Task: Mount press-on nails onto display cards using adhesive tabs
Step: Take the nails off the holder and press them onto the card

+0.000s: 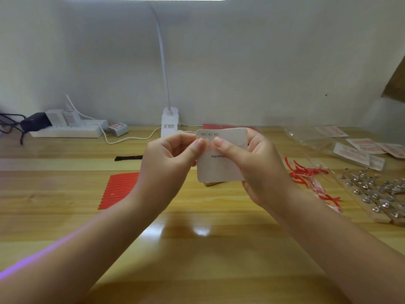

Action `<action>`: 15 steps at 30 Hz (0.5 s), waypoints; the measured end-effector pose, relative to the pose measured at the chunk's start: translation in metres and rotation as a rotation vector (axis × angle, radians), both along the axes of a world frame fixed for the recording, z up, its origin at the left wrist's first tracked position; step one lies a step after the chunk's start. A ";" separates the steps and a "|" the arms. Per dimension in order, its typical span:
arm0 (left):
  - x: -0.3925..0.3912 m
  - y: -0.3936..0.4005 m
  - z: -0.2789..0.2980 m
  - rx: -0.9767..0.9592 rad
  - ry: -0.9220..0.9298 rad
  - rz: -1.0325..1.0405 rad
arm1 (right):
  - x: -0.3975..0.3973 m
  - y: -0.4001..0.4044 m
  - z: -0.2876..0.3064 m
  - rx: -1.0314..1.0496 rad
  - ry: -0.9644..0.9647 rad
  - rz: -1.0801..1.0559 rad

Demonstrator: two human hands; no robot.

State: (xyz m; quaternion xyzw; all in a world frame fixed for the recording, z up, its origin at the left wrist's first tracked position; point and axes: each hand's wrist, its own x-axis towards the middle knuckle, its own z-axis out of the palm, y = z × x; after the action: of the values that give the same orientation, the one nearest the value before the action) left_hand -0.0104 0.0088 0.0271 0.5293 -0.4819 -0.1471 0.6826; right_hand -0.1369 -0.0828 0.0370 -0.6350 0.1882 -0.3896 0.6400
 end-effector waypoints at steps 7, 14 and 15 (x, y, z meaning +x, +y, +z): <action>-0.002 -0.001 -0.002 0.026 0.022 0.005 | 0.000 0.004 -0.003 -0.057 0.045 -0.090; -0.001 -0.003 -0.003 0.064 0.061 0.063 | -0.002 -0.011 -0.003 -0.080 0.149 -0.119; 0.000 -0.003 -0.004 0.086 0.048 0.061 | -0.002 -0.017 -0.005 -0.114 0.180 -0.186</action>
State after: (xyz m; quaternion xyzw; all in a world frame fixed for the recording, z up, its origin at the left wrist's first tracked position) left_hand -0.0104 0.0057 0.0232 0.5689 -0.4422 -0.1595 0.6748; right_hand -0.1388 -0.0994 0.0318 -0.6825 0.2803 -0.3989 0.5445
